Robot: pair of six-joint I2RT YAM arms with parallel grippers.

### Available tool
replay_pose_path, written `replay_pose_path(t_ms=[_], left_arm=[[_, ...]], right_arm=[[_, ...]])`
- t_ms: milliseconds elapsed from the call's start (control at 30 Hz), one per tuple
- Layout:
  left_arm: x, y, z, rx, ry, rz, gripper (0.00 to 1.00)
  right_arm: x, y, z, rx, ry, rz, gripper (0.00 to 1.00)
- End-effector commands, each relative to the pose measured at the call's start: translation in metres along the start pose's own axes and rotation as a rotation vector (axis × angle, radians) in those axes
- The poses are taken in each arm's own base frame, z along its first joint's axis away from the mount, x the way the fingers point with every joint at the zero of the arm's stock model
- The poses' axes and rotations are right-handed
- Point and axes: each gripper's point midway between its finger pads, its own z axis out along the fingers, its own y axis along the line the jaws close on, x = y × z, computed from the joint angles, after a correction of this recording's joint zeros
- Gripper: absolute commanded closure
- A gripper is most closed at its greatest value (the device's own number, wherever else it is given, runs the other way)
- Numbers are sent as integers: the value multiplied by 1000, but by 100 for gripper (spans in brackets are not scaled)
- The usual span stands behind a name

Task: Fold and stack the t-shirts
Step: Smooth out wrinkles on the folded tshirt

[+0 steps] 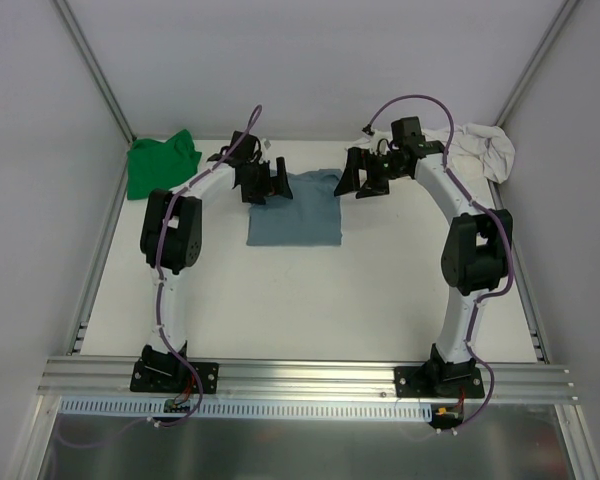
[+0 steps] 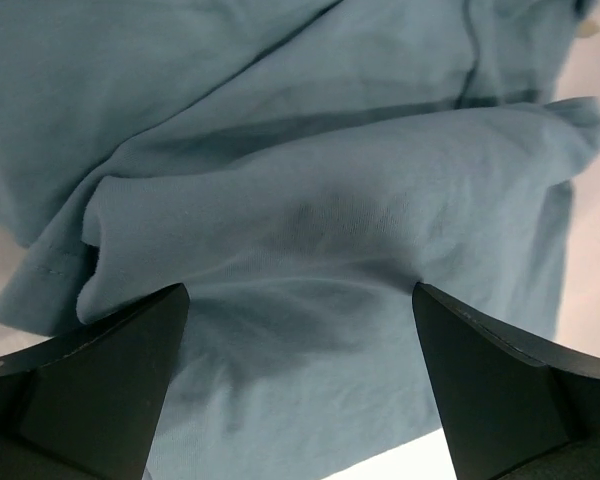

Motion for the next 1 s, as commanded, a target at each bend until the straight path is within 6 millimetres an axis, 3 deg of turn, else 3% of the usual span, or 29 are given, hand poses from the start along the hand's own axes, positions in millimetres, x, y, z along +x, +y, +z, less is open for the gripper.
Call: replay_pose_path(t_ms=[0,200,333,400,500,667,767,967], left_arm=[[0,27,-6,-128,-7,-25,1],[7,49,-2,-243,18,-57,1],[13,52,-1,-301,37,-60,1],[7,42,-3,-262,24,-59,1],[-14,-2,-15,-62,-35,-8,1],[-57,-68,-60,165,-140,48,1],[-73,-85,-80,202,-180,74,1],[-83,-91,-100,205,-209,90,1]], right_arm=[[-12,21,-17,-22,-49,-56,0],[-13,25,-17,-38,-53,-48,0],[-13,26,-19,-40,-57,-50,1],[-12,27,-19,-43,-56,-50,1],[-13,30,-20,-46,-60,-54,0],[-9,32,-16,-53,-50,-56,1],[-10,35,-14,-64,-48,-57,0],[-12,37,-11,-80,-50,-51,1]])
